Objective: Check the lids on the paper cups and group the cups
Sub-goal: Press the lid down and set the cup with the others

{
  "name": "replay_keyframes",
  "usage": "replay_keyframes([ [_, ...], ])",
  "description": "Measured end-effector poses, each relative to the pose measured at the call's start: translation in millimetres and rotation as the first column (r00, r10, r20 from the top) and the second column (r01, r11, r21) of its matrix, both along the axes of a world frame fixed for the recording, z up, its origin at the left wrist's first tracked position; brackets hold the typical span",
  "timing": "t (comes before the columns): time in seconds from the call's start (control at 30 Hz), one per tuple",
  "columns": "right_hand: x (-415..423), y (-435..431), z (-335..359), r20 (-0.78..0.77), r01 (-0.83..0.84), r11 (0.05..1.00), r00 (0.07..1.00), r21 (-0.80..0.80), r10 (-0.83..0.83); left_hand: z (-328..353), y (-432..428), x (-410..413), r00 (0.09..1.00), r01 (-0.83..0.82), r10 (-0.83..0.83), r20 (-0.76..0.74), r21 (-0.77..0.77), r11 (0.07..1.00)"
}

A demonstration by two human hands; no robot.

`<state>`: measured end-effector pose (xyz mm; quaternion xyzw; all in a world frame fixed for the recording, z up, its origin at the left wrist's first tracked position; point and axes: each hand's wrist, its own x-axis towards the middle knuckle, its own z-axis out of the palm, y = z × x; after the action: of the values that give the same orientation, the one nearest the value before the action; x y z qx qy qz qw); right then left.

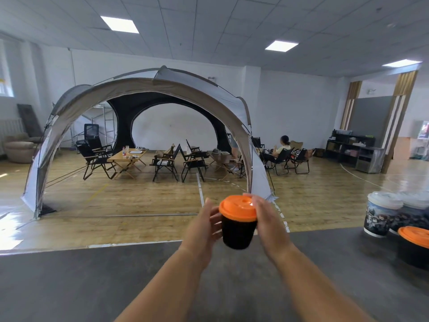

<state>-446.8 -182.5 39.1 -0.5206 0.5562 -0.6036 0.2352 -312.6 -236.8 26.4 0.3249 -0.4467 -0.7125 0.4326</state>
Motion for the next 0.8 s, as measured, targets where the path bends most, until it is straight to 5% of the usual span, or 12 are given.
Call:
replay_keyframes([
  [0.13, -28, -6, 73, 0.208, -0.119, 0.988, 0.968, -0.101, 0.138, 39, 20, 10, 0.968, 0.195, -0.203, -0.146, -0.069, 0.978],
  [0.27, -31, -4, 106, 0.483, -0.324, 0.944, 0.818, -0.061, 0.312, 54, 43, 5, 0.941, 0.255, -0.272, -0.200, -0.109, 0.961],
  [0.47, -15, 2, 103, 0.598, -0.529, 0.844, 0.647, -0.094, 0.472, 58, 63, -2, 0.893, 0.279, -0.323, -0.312, -0.179, 0.944],
  [0.63, -9, 8, 110, 0.475, -0.329, 0.938, 0.811, -0.112, 0.342, 62, 72, 0, 0.887, 0.079, -0.165, -0.432, -0.209, 0.975],
  [0.8, 21, 39, 122, 0.148, -0.119, 0.968, 0.977, -0.219, 0.153, 67, 88, -1, 0.963, -0.261, 0.187, -0.194, -0.503, 0.824],
])
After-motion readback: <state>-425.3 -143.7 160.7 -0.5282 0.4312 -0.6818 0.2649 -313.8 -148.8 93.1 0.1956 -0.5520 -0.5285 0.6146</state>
